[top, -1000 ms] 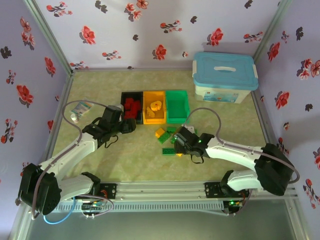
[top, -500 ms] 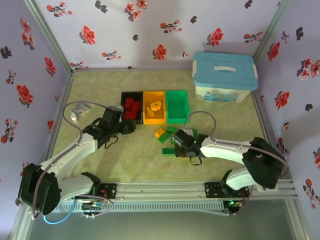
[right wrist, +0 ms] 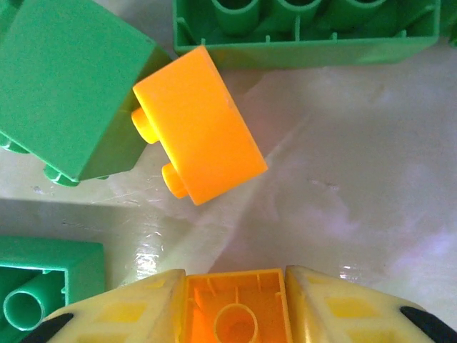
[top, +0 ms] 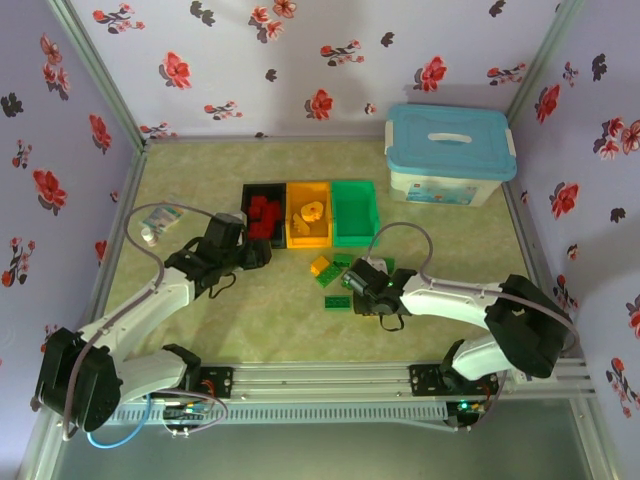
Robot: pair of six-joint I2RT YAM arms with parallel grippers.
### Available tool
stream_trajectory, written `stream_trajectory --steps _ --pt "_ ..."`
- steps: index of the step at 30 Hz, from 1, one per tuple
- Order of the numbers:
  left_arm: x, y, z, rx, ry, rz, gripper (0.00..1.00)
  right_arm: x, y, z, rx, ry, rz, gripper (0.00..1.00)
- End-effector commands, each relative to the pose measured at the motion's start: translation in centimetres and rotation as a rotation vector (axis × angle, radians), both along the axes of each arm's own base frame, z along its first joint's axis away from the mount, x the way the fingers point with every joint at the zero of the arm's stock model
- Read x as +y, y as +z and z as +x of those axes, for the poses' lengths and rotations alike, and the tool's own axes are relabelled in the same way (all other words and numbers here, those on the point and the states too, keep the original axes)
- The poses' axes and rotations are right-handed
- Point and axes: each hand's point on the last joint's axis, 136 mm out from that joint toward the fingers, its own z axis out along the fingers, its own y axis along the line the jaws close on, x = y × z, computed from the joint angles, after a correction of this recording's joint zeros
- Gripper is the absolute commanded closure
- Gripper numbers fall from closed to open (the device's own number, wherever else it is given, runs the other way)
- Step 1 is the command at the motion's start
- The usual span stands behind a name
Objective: Sort the legos into containers by color
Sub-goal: Pick up the lego from the bottom-center of the table, then place the lego in the container.
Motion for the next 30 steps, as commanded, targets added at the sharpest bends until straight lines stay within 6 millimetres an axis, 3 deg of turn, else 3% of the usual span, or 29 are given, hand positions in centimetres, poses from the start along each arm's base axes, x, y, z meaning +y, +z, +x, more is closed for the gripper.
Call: stream_trajectory --steps 1,7,15,22,30 --pt "0.0 0.2 -0.2 -0.014 0.014 -0.016 0.26 -0.8 0.3 -0.1 -0.003 -0.030 -0.013 0.63" --pt "0.1 0.3 -0.2 -0.018 0.016 -0.013 0.26 0.2 2.4 1.1 -0.052 -0.011 0.010 0.67" --pt "0.4 -0.1 -0.7 -0.013 0.017 -0.015 0.26 2.6 6.7 4.4 -0.142 0.027 0.022 0.68" --pt "0.7 -0.3 -1.4 -0.017 0.013 -0.021 0.26 5.2 10.8 8.8 -0.204 0.084 0.024 0.67" --pt "0.8 -0.8 -2.4 -0.006 0.008 -0.032 0.26 8.9 12.7 14.3 -0.212 0.137 0.041 0.67"
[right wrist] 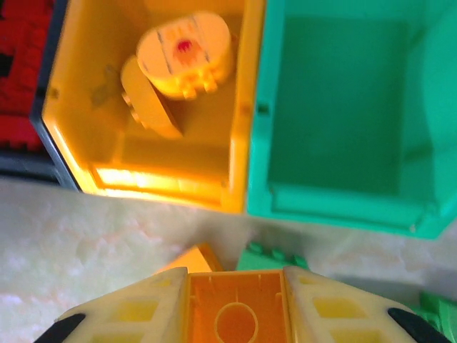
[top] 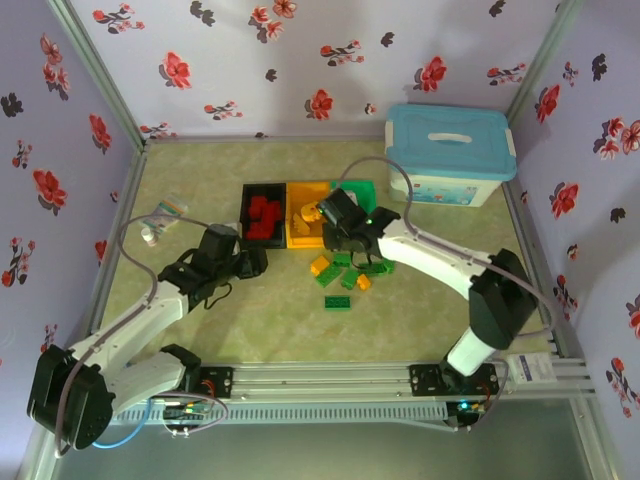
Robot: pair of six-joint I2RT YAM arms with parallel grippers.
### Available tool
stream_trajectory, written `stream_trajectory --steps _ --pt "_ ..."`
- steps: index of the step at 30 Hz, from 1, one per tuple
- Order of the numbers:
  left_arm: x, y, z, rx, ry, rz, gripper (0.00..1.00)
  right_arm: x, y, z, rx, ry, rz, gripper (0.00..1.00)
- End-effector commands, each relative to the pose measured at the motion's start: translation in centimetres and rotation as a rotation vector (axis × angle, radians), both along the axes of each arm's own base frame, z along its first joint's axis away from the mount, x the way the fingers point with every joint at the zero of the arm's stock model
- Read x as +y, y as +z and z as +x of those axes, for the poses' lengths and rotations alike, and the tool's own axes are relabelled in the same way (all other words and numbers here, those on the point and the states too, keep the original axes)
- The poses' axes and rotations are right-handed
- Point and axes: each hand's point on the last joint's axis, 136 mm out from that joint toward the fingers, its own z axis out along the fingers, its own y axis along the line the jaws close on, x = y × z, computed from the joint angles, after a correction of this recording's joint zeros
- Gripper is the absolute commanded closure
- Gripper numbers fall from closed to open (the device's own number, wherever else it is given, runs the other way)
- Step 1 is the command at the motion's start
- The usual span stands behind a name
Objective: Sort the legos into containers by color
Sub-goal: Place the lego in the container.
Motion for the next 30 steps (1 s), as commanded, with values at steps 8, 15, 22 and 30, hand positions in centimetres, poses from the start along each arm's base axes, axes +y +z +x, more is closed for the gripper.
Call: stream_trajectory --steps 8,15,22,30 --pt "0.2 0.1 -1.1 0.002 0.005 -0.023 0.26 3.3 0.3 5.6 0.020 0.098 -0.083 0.66" --pt "0.1 0.4 -1.2 -0.001 0.002 -0.024 0.26 3.8 -0.9 7.0 0.059 0.100 -0.077 0.35" --pt "-1.6 0.7 -1.5 -0.008 -0.069 -0.012 0.26 2.6 -0.4 5.7 0.015 0.073 -0.018 0.27" --pt "-6.8 -0.1 -2.2 0.014 -0.245 0.039 0.25 0.2 0.5 3.3 -0.008 0.044 0.013 0.27"
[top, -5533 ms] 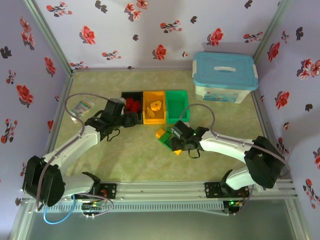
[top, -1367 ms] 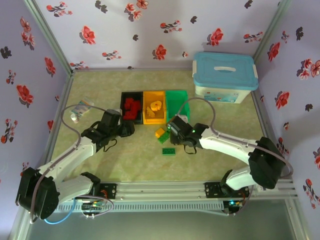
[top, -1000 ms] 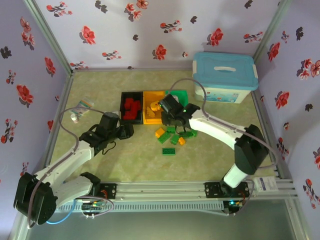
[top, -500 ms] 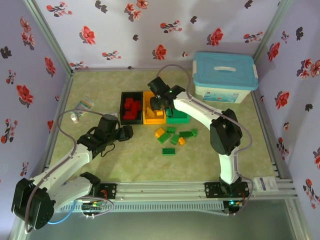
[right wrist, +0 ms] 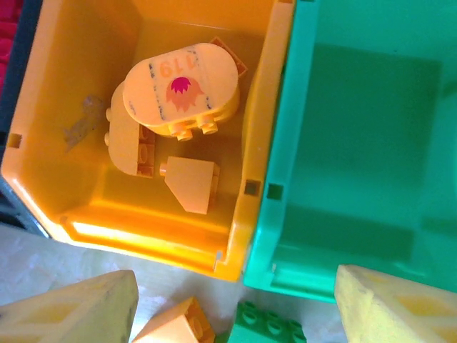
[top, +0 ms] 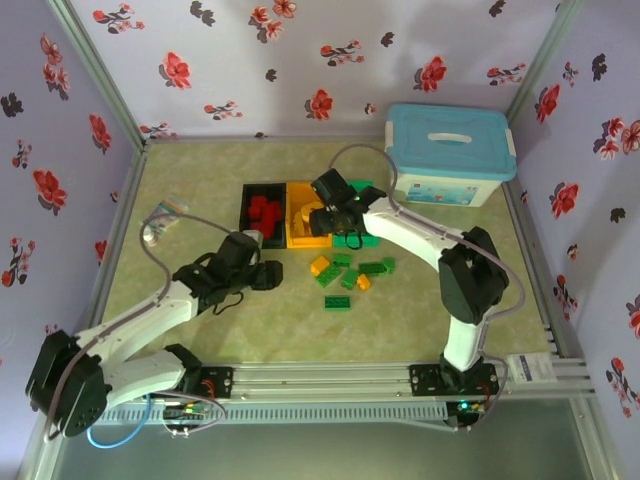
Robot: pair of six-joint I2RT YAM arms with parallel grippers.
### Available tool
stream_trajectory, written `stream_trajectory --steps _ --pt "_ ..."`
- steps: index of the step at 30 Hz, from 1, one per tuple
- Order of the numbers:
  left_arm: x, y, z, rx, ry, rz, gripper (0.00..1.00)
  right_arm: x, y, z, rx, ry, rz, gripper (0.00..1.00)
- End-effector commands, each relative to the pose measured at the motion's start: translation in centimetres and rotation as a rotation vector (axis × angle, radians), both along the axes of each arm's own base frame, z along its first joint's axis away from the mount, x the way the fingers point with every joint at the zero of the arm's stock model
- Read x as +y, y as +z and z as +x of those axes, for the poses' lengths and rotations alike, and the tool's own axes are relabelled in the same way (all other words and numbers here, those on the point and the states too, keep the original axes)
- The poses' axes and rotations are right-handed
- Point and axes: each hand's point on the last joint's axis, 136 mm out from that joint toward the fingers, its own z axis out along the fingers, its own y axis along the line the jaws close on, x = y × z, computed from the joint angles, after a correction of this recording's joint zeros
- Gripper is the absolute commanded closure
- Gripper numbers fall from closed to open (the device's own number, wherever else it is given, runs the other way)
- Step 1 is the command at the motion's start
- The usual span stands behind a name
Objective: Sort the legos into containers by color
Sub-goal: Place the lego in the container, then pick up the lego from the middle-left of the table.
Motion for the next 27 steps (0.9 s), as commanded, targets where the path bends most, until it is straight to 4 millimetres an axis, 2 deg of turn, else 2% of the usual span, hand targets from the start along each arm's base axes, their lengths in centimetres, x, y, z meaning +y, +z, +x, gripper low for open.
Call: stream_trajectory --steps 1,5,10,16,21,23,27 --pt "-2.8 1.1 0.4 -0.035 -0.087 0.000 0.26 -0.7 2.3 -0.5 -0.054 -0.027 0.058 0.27" --pt "-5.4 0.5 0.1 -0.019 -0.160 0.028 0.26 -2.5 2.8 -1.7 -0.083 -0.052 0.060 0.27" --pt "-6.2 -0.2 0.4 -0.001 -0.160 0.041 0.26 -3.9 3.0 -2.9 -0.090 -0.065 0.057 0.27" --pt "-7.6 0.0 0.0 0.004 -0.206 0.015 0.26 -5.3 1.2 -5.2 -0.053 -0.090 0.085 0.27" --pt "-10.5 -1.2 -1.3 0.036 -0.308 0.061 0.26 -7.1 -1.2 -6.9 -0.020 -0.122 0.062 0.27" --pt "-12.1 -1.6 -1.8 0.053 -0.352 0.082 0.26 -7.7 -1.5 -7.2 -0.020 -0.134 0.049 0.27" --pt "-14.3 -3.2 -2.7 0.099 -0.415 0.149 0.26 -8.6 -1.0 -7.7 -0.042 -0.150 0.049 0.27"
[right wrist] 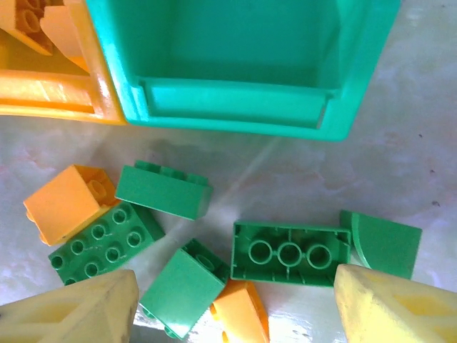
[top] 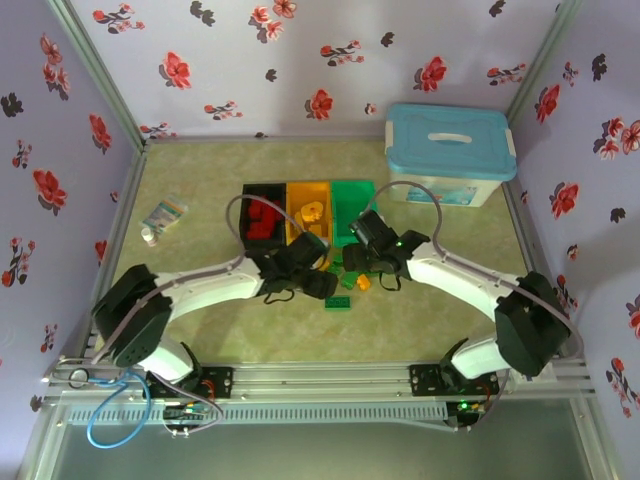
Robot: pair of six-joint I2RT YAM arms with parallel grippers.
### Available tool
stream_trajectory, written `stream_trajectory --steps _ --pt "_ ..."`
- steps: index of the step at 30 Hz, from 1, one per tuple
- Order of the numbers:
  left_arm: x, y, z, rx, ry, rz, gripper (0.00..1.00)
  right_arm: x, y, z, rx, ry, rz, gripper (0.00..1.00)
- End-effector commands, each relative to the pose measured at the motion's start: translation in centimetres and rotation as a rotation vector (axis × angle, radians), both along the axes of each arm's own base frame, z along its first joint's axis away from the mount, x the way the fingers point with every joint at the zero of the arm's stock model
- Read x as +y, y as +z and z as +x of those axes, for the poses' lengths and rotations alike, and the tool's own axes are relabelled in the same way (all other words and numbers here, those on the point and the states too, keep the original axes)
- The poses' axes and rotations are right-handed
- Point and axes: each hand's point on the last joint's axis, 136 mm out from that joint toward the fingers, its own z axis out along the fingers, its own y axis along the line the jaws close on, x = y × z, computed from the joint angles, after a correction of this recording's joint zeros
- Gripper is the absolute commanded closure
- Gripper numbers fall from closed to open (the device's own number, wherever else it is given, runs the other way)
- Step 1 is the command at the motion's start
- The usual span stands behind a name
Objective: Sort the legos into containers by color
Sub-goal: Pick up the lego from the middle-left of the table.
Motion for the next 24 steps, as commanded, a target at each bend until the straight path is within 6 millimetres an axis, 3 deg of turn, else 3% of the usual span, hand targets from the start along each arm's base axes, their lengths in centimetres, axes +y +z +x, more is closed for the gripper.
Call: stream_trajectory --steps 1,8,16,24 --pt "-1.5 -1.1 -1.0 0.032 -0.073 0.070 0.26 -0.8 1.6 0.3 -0.062 -0.047 0.024 0.27" --pt "-3.4 -3.2 -2.4 0.077 -0.140 0.181 0.26 -2.3 2.0 -0.2 -0.085 -0.075 0.020 0.27" --pt "-3.8 -4.8 -3.9 0.104 -0.169 0.246 0.26 -3.8 2.1 -0.5 -0.100 -0.110 0.022 0.27" --pt "-4.1 -5.7 -4.9 0.120 -0.211 0.263 0.26 -6.7 3.1 -0.4 -0.128 -0.191 0.009 0.25"
